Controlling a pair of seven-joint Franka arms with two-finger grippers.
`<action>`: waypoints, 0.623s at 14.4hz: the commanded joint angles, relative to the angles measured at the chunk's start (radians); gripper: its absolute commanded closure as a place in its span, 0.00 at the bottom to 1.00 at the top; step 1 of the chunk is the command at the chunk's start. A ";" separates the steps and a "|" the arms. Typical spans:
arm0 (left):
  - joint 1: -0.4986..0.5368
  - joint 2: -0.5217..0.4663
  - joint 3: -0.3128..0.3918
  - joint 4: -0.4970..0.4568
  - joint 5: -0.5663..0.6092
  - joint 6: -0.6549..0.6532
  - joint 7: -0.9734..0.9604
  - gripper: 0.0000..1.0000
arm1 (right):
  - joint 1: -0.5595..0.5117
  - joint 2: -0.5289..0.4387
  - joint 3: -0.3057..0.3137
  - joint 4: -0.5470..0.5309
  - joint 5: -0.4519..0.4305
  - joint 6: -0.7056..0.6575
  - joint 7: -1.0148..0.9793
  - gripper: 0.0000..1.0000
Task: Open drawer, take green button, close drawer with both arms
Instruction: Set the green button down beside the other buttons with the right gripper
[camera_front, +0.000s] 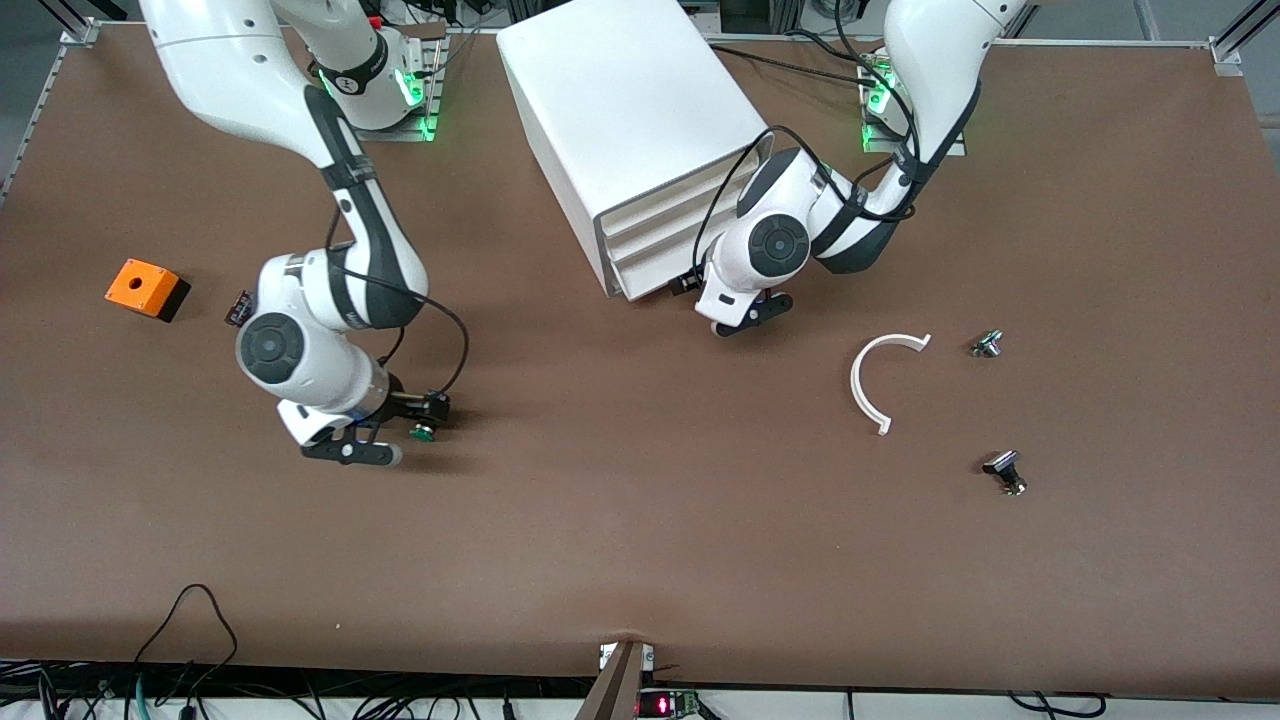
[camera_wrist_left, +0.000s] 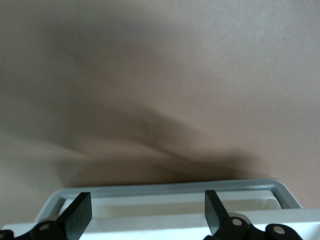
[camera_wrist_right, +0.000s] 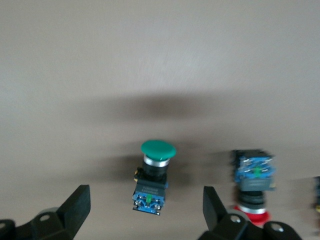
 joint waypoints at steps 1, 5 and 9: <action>0.004 -0.018 -0.010 -0.008 -0.077 -0.081 0.034 0.01 | -0.058 -0.056 0.009 0.085 0.017 -0.131 -0.051 0.00; -0.007 -0.005 -0.010 -0.003 -0.078 -0.112 0.052 0.01 | -0.079 -0.158 0.002 0.113 0.015 -0.217 -0.054 0.00; -0.010 0.003 -0.010 -0.002 -0.078 -0.109 0.055 0.01 | -0.079 -0.268 -0.050 0.113 -0.009 -0.361 -0.141 0.00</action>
